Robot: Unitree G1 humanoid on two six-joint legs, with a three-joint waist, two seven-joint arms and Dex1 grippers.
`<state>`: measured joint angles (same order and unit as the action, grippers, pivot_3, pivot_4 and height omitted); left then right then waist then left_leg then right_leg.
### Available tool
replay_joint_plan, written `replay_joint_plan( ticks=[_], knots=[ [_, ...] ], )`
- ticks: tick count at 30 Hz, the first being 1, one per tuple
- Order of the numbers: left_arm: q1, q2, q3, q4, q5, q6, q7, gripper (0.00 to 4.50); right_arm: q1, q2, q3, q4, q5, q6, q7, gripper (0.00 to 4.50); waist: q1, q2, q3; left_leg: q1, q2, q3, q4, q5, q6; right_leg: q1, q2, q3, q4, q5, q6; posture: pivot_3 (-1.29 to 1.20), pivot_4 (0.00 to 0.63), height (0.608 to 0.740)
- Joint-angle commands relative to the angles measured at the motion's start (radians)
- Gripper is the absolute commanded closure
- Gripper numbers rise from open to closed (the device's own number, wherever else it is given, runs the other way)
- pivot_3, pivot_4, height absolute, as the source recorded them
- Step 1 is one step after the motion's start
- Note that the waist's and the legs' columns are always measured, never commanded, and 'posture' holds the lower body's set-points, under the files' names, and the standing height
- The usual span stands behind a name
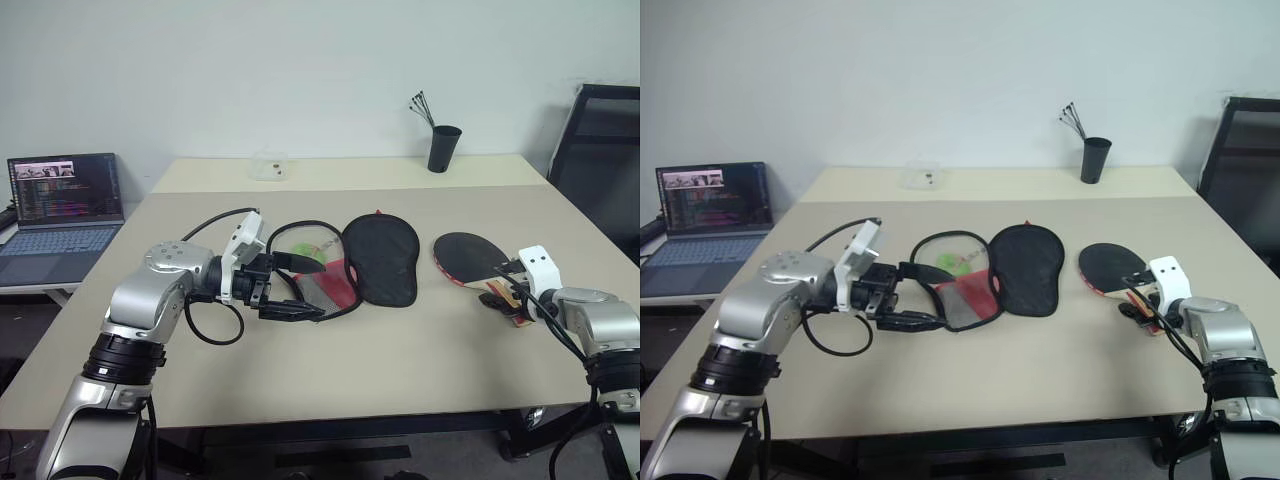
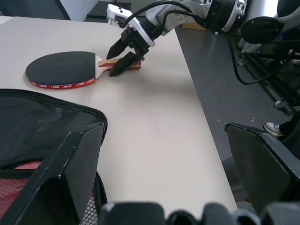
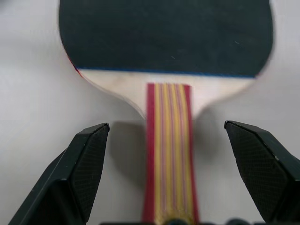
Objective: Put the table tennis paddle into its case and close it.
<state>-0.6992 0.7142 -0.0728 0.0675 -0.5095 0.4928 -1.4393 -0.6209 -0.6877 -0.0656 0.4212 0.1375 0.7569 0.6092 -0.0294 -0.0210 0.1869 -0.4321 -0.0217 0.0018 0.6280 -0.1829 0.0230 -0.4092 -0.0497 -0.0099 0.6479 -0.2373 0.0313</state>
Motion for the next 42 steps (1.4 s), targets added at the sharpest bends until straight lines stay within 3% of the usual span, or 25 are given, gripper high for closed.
replay_joint_plan(
  ticks=[1, 5, 8, 16, 23, 29, 31, 36, 42],
  knots=[
    [0.001, 0.003, 0.02, -0.034, -0.013, -0.008, 0.004, 0.0, -0.034, 0.009, -0.007, 0.031, 0.008, -0.019, 0.014, 0.18, 0.0, 0.0, 0.0, 0.0, 0.0, 0.0, 0.0, 0.0, 0.0, 0.0, 0.0, 0.0, 0.0, 0.0, 0.0, 0.0, 0.15, 0.74],
    [0.007, 0.005, 0.022, -0.04, -0.015, -0.007, 0.01, 0.0, -0.054, 0.028, -0.009, 0.082, 0.01, -0.024, 0.01, 0.18, -0.003, 0.0, 0.0, 0.0, 0.0, 0.0, 0.001, 0.0, 0.0, 0.0, 0.0, 0.0, 0.0, 0.002, 0.0, 0.0, 0.15, 0.74],
    [0.014, 0.007, 0.025, -0.045, -0.017, -0.005, 0.014, 0.0, -0.066, 0.039, -0.014, 0.111, 0.008, -0.029, 0.001, 0.75, -0.003, 0.0, 0.0, 0.001, 0.001, 0.0, 0.002, 0.0, 0.0, 0.001, 0.0, 0.0, 0.0, 0.002, 0.0, 0.0, 0.15, 0.74],
    [0.044, 0.015, 0.041, -0.074, -0.027, 0.011, 0.034, 0.0, -0.088, 0.054, -0.051, 0.13, 0.012, -0.029, -0.041, 3.4, -0.003, 0.0, 0.0, 0.001, 0.001, 0.001, 0.002, 0.0, 0.0, 0.002, 0.0, 0.001, 0.0, 0.003, 0.0, 0.0, 0.15, 0.74],
    [0.108, 0.025, 0.078, -0.15, -0.065, 0.056, 0.081, 0.0, -0.17, 0.058, -0.176, -0.032, 0.099, 0.087, -0.121, 3.41, -0.002, 0.003, 0.002, 0.001, 0.0, 0.001, 0.002, 0.0, 0.0, 0.001, -0.001, 0.001, 0.0, 0.004, 0.0, 0.0, 0.15, 0.74],
    [0.142, 0.026, 0.096, -0.196, -0.091, 0.077, 0.117, 0.0, -0.191, 0.143, -0.201, -0.239, 0.157, 0.244, -0.218, 3.41, -0.001, 0.003, 0.002, -0.001, 0.0, -0.001, 0.0, 0.0, 0.0, -0.001, -0.001, 0.001, 0.0, 0.006, -0.004, 0.0, 0.15, 0.74],
    [0.145, 0.027, 0.097, -0.201, -0.095, 0.079, 0.123, 0.0, -0.189, 0.19, -0.196, -0.291, 0.168, 0.279, -0.25, 3.41, -0.001, 0.003, 0.002, -0.001, 0.0, -0.001, 0.0, 0.0, 0.0, -0.001, -0.001, 0.001, 0.0, 0.006, -0.004, 0.0, 0.15, 0.74],
    [0.158, 0.027, 0.099, -0.208, -0.099, 0.075, 0.137, 0.0, -0.22, 0.462, -0.173, -0.336, 0.167, 0.323, -0.429, 3.41, -0.006, 0.003, 0.002, -0.001, 0.001, 0.001, 0.001, 0.0, 0.0, -0.002, -0.001, 0.001, 0.002, 0.006, -0.004, 0.0, 0.15, 0.74],
    [0.173, 0.027, 0.101, -0.224, -0.101, 0.074, 0.152, 0.0, -0.262, 0.561, -0.118, -0.192, 0.115, 0.202, -0.502, 3.41, 0.008, 0.003, 0.002, -0.001, -0.001, 0.0, 0.001, 0.001, 0.0, -0.002, -0.001, 0.0, 0.0, 0.006, -0.005, 0.0, 0.15, 0.74]
  ],
)
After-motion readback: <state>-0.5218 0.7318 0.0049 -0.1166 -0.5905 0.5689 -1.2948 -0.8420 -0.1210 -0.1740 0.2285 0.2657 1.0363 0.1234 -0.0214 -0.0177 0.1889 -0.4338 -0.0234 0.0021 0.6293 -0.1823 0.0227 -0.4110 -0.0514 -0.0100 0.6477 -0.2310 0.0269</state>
